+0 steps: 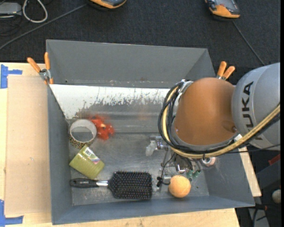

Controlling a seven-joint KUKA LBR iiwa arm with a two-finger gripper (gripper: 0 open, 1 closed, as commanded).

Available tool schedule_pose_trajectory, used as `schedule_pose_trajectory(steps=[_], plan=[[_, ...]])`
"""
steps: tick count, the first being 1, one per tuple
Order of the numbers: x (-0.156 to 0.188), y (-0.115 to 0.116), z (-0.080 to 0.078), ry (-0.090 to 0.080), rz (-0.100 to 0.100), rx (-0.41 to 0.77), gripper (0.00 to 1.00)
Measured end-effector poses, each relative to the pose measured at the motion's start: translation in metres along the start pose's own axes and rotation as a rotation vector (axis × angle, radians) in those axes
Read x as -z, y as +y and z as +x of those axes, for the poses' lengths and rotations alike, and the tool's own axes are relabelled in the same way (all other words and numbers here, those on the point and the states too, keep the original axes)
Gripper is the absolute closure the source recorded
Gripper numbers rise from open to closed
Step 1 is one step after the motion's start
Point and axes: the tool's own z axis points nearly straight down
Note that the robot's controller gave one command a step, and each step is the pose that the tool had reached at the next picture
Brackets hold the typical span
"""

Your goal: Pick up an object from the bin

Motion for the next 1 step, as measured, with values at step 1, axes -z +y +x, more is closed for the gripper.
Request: schedule_pose_trajectory(steps=[1], plan=[[0.003,-0.0004,-0.0016,-0.007,-0.001,-0.003,0.0]])
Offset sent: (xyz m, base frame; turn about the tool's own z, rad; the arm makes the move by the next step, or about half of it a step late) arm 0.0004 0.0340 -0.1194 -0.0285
